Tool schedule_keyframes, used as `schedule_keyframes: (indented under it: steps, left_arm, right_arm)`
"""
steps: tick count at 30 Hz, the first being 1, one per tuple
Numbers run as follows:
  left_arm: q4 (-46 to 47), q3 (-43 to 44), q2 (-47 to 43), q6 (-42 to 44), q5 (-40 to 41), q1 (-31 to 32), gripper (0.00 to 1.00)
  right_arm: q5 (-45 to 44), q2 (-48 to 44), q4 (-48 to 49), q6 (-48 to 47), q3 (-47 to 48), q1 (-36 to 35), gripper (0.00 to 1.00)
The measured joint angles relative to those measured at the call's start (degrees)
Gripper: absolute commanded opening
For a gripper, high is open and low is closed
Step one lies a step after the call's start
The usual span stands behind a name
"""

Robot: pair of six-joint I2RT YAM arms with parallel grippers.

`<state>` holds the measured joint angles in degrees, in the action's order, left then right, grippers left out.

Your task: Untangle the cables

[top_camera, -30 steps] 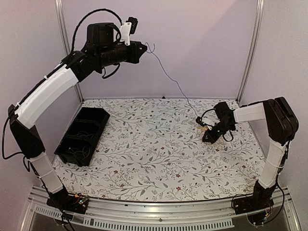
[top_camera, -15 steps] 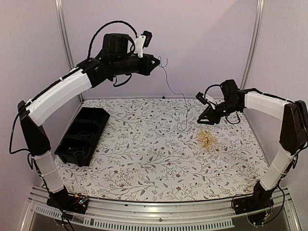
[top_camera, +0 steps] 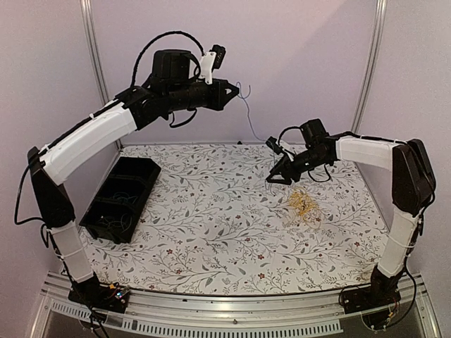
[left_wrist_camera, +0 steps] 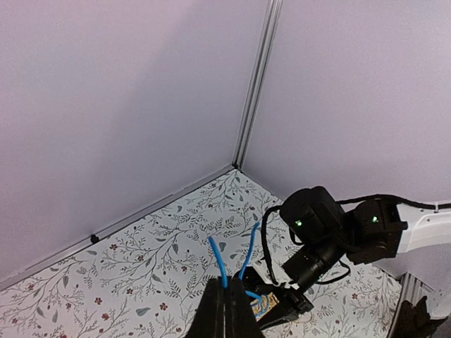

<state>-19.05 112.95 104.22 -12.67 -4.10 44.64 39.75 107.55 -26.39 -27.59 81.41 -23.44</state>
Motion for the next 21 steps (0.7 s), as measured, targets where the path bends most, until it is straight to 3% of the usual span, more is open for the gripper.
schedule_keyframes:
  steps: [5,9,10,16,21]
  left_arm:
    - [0.02,0.0,-0.04,-0.42,0.02,0.24,0.0]
    - [-0.11,0.61,-0.07,-0.87,0.02,0.55,0.0]
    - [-0.15,1.11,-0.07,-0.98,0.02,0.63,0.0]
    - [-0.72,7.63,-0.07,-1.25,0.9,1.25,0.0]
    - [-7.19,14.34,0.37,0.57,4.48,3.8,0.0]
  right_arm:
    - [0.9,0.09,3.43,0.61,-2.32,-1.03,0.43]
    - [0.87,0.15,9.64,3.34,-3.1,-1.66,0.05]
    - [0.81,0.15,11.47,3.69,-3.63,-1.68,0.0]
    - [1.03,3.15,19.1,9.53,-5.2,-1.66,0.03]
    - [2.78,6.25,24.72,12.68,-3.23,-1.86,0.04]
